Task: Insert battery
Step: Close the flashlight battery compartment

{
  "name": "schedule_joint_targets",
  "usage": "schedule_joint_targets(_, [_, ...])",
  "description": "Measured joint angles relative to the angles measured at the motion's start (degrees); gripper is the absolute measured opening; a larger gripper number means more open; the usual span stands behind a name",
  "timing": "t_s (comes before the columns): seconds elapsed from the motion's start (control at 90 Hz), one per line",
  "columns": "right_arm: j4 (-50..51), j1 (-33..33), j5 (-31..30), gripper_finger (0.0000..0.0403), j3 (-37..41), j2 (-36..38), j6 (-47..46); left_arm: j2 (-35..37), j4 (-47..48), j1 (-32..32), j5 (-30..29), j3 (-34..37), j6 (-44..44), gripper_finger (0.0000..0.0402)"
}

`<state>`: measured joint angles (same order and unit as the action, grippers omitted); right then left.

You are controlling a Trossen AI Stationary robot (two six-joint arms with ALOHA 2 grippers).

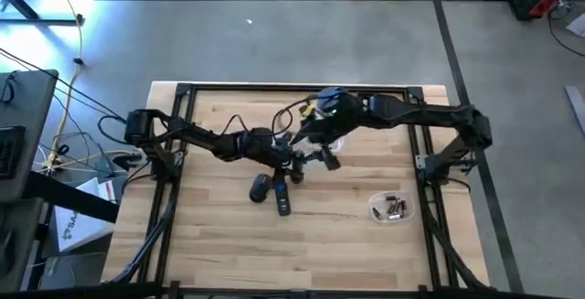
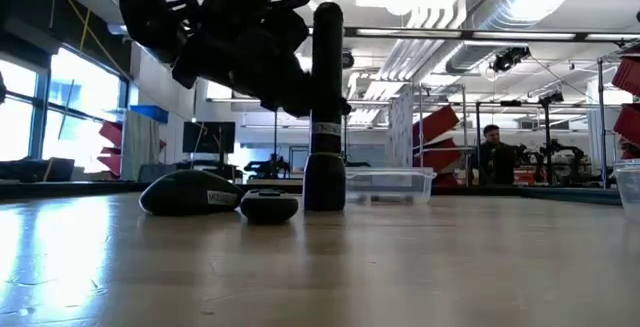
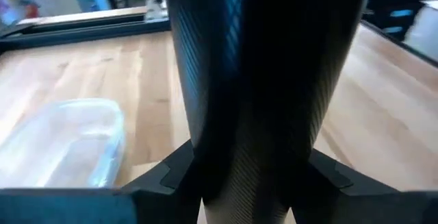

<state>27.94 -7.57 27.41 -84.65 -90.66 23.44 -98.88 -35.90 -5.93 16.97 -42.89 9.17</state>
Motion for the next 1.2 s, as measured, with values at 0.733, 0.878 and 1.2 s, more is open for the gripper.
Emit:
schedule_joint_targets(0.733, [-35.7, -9.0, 28.0, 0.0222, 19.5, -3.9, 0.7, -1.5, -1.2, 0.4, -0.5, -0.2, 0.8, 0.0145])
schedule_joint_targets(0.878, [-34.6, -9.1, 28.6, 0.0222, 18.3, -4.3, 1.0, -2.8, -3.4, 0.4, -0.5, -0.2, 0.7, 0.0145])
schedule_joint_targets(1.2, [-30.7, -10.3, 28.7, 0.0222, 18.2, -4.3, -0.4, -6.4, -9.4, 0.7, 0.0, -0.3, 0.6, 0.0145])
